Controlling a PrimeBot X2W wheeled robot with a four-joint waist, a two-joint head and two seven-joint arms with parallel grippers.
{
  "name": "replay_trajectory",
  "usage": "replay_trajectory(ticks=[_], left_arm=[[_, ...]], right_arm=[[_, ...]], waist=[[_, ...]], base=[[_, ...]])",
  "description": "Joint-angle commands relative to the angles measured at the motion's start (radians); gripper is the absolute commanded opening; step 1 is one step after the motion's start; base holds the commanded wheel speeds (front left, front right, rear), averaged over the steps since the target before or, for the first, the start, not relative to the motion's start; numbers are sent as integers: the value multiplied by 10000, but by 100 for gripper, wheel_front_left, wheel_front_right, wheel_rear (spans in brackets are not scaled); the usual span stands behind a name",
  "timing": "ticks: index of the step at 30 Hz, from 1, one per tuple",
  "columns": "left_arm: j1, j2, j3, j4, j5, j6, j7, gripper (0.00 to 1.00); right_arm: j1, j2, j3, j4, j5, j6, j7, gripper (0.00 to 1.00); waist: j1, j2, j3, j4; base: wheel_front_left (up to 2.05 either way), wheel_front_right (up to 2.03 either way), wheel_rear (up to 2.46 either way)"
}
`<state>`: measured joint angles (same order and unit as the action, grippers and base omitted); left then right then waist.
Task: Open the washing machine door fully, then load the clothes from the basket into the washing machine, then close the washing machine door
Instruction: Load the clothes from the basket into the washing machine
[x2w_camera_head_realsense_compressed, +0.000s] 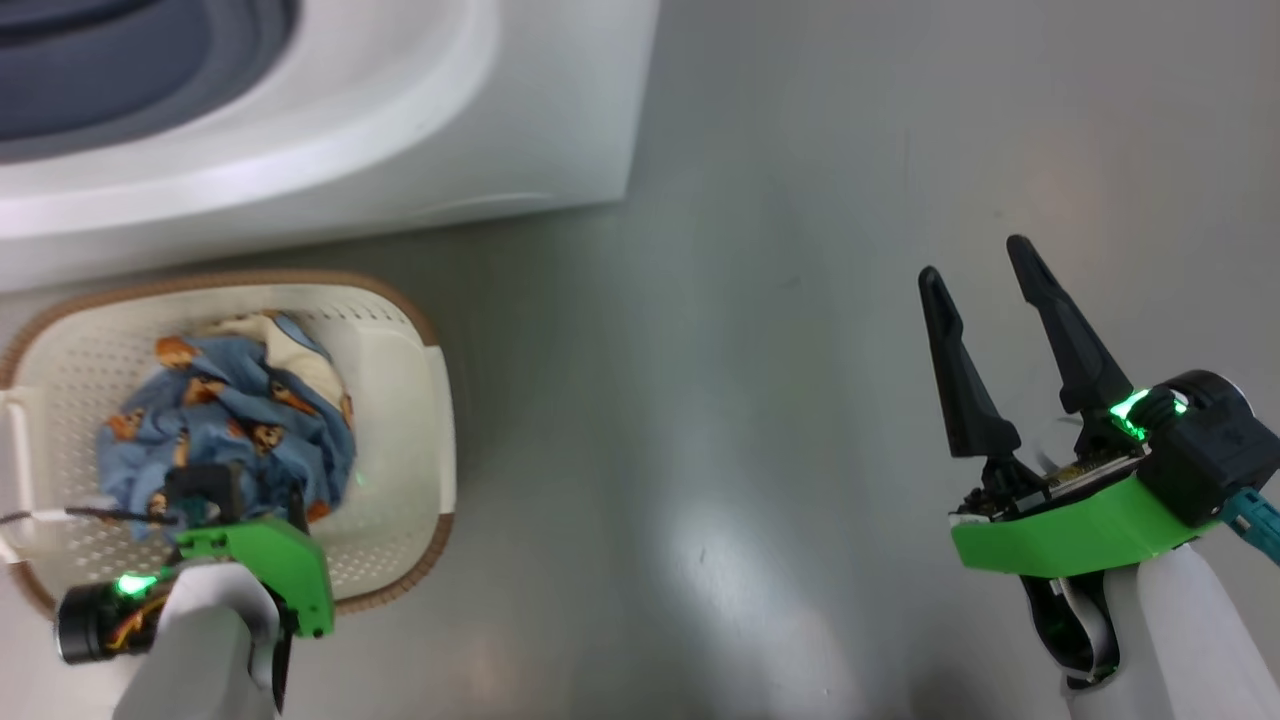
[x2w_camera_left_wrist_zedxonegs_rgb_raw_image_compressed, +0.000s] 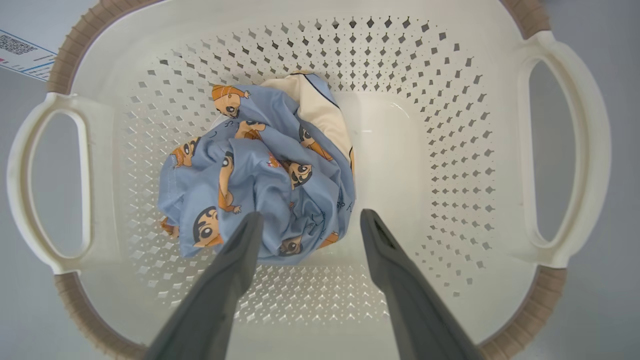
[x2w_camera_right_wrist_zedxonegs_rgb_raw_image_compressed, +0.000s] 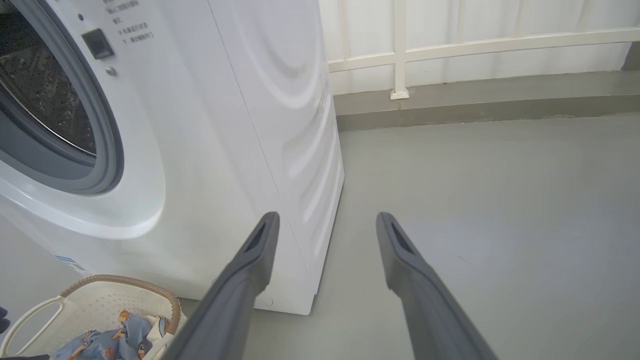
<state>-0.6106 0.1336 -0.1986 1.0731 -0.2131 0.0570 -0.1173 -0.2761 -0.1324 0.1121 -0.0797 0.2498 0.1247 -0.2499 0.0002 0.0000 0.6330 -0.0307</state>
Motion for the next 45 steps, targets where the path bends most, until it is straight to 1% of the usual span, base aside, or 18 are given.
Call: replay_trajectory(ticks=[1, 5, 6, 7, 11, 14, 19, 22, 29, 32, 34, 40, 41, 42, 43, 44, 45], left_arm=[[-196, 442, 349, 185, -78, 161, -180, 100], [-771, 634, 427, 754, -97, 520, -304, 100], [-771, 634, 427, 754, -97, 520, -304, 100], [-906, 721, 438, 890, -90, 611, -317, 100], [-1389, 965, 493, 1267, -72, 1122, -382, 100], [-1686, 1197, 413, 1455, 18, 1286, -385, 100], [-2061, 1412, 406, 1660, 4, 1563, -380, 100], [-2204, 1508, 229, 1778, 151, 1702, -289, 100], [-2346, 1562, 155, 1985, 90, 1867, 59, 100], [-2388, 1601, 171, 2043, 28, 2010, 203, 100], [-2413, 1693, 251, 2073, -74, 2088, 292, 100], [-2537, 2140, 476, 2131, -373, 2118, 537, 100], [-2566, 2245, 524, 2137, -438, 2062, 569, 88], [-2600, 2350, 633, 2142, -562, 2008, 621, 49], [-2617, 2454, 677, 2147, -627, 1923, 680, 36], [-2628, 2582, 656, 2151, -625, 1825, 707, 0], [-2640, 2693, 673, 2155, -665, 1716, 746, 0]], right_arm=[[-32, 25, 248, -303, 191, 60, -117, 100], [-251, 97, 309, -456, 257, 60, -117, 100], [-251, 97, 309, -456, 257, 60, -117, 100], [-319, 110, 335, -496, 274, 60, -117, 100], [-502, 160, 395, -632, 324, 60, -117, 100], [-598, 194, 430, -700, 370, 60, -117, 100], [-673, 230, 497, -797, 439, 60, -118, 100], [-691, 234, 541, -798, 483, 60, -118, 100], [-633, 198, 566, -900, 493, 60, -118, 100], [-632, 138, 593, -984, 516, 60, -118, 100], [-620, 103, 610, -1059, 532, 60, -118, 100], [-529, 59, 623, -1220, 554, 60, -118, 100], [-524, 53, 638, -1233, 563, 60, -118, 100], [-527, 46, 650, -1246, 571, 60, -118, 100], [-535, 41, 668, -1254, 583, 60, -118, 100], [-545, 36, 688, -1252, 584, 60, -118, 100], [-556, 34, 690, -1248, 588, 60, -118, 100]], waist=[[-2, 0, 1138, -595], [-2, 0, 1764, -846], [-2, 0, 1764, -846], [-2, 0, 1913, -913], [-2, 0, 2400, -1117], [-2, 0, 2707, -1270], [-2, 0, 3133, -1431], [-2, 0, 3239, -1504], [-2, 0, 3302, -1580], [-2, 0, 3369, -1652], [-2, 0, 3448, -1724], [-2, 0, 3692, -1876], [-2, 0, 3731, -1901], [-2, 0, 3760, -1916], [-2, 0, 3783, -1934], [-2, 0, 3801, -1954], [-2, 0, 3805, -1960]], base=[[0, 0, 0], [0, 0, 0], [0, 0, 0], [0, 0, 0], [0, 0, 0], [0, 0, 0], [0, 0, 0], [0, 0, 0], [0, 0, 0], [0, 0, 0], [0, 0, 0], [0, 0, 0], [0, 0, 0], [0, 0, 0], [0, 0, 0], [0, 0, 0], [0, 0, 0]])
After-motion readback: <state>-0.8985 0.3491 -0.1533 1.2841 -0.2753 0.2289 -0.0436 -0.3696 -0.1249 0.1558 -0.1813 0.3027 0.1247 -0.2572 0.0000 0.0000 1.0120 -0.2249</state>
